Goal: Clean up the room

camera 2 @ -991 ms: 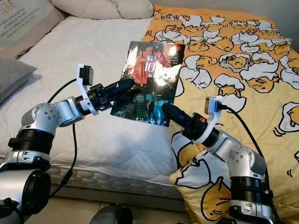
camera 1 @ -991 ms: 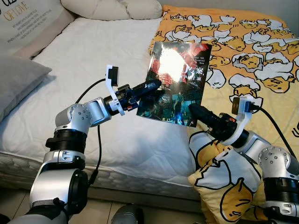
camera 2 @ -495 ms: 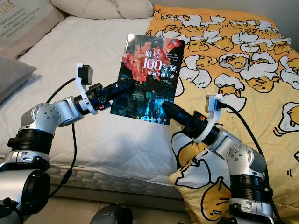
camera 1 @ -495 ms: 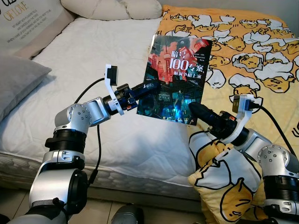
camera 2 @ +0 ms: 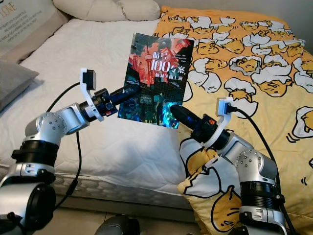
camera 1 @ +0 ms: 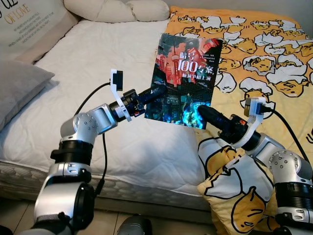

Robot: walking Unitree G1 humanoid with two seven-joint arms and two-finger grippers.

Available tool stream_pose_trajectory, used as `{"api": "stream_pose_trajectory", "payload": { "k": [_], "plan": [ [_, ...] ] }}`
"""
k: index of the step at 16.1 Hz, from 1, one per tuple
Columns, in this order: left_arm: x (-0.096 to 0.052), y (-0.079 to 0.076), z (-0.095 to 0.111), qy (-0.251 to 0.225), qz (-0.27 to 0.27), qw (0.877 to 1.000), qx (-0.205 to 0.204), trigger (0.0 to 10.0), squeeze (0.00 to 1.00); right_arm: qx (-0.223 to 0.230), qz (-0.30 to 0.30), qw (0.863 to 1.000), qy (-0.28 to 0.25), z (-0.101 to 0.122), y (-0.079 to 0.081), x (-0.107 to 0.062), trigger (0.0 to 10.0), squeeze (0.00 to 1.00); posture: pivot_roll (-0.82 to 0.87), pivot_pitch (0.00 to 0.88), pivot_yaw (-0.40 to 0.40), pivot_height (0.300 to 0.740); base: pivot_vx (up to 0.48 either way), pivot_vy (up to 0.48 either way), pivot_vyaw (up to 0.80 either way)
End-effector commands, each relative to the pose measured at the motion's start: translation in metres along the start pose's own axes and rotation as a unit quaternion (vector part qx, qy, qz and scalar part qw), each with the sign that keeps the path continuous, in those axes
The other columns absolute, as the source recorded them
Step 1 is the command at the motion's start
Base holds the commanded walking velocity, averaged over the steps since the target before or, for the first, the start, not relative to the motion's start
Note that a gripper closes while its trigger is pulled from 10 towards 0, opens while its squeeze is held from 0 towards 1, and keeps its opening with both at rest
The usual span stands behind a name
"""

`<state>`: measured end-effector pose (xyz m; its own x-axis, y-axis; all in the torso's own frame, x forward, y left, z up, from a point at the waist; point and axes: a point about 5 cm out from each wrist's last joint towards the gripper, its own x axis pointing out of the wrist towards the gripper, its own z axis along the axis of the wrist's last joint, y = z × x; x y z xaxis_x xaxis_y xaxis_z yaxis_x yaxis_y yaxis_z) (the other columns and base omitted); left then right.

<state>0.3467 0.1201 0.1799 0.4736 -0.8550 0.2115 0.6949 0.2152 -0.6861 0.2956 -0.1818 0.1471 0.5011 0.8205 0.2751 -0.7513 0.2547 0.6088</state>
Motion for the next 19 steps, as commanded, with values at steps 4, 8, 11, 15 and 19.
{"api": "stream_pose_trajectory", "payload": {
  "k": [4, 8, 11, 15, 19],
  "plan": [
    [-0.018, -0.005, 0.007, -0.031, 0.068, 0.993, 0.094, 0.0, 0.00, -0.031, -0.083, 0.996, -0.028, 0.005, -0.004, -0.020, 10.0, 1.00, -0.03, 0.000, 0.070, 0.740, 0.000, 0.000, 0.00],
    [-0.032, -0.012, 0.007, -0.008, 0.163, 0.962, 0.218, 0.0, 0.00, -0.126, -0.191, 0.973, -0.016, 0.004, -0.001, -0.040, 10.0, 1.00, -0.03, 0.000, 0.065, 0.740, 0.000, 0.000, 0.00],
    [-0.044, -0.011, -0.007, -0.006, 0.269, 0.906, 0.326, 10.0, 0.00, -0.200, -0.331, 0.922, -0.009, -0.015, -0.003, -0.032, 10.0, 0.00, -0.05, 0.000, 0.061, 0.740, 0.000, 0.000, 0.00],
    [-0.054, -0.004, -0.039, 0.027, 0.356, 0.839, 0.411, 10.0, 0.00, -0.257, -0.465, 0.847, -0.009, -0.047, 0.002, -0.033, 10.0, 0.00, -0.07, 0.000, 0.059, 0.740, 0.000, 0.000, 0.00],
    [-0.052, -0.006, -0.058, 0.041, 0.356, 0.830, 0.428, 10.0, 0.00, -0.290, -0.516, 0.806, 0.030, -0.063, 0.004, -0.042, 10.0, 0.00, -0.11, 0.000, 0.066, 0.740, 0.000, 0.153, 0.00]
  ]
}}
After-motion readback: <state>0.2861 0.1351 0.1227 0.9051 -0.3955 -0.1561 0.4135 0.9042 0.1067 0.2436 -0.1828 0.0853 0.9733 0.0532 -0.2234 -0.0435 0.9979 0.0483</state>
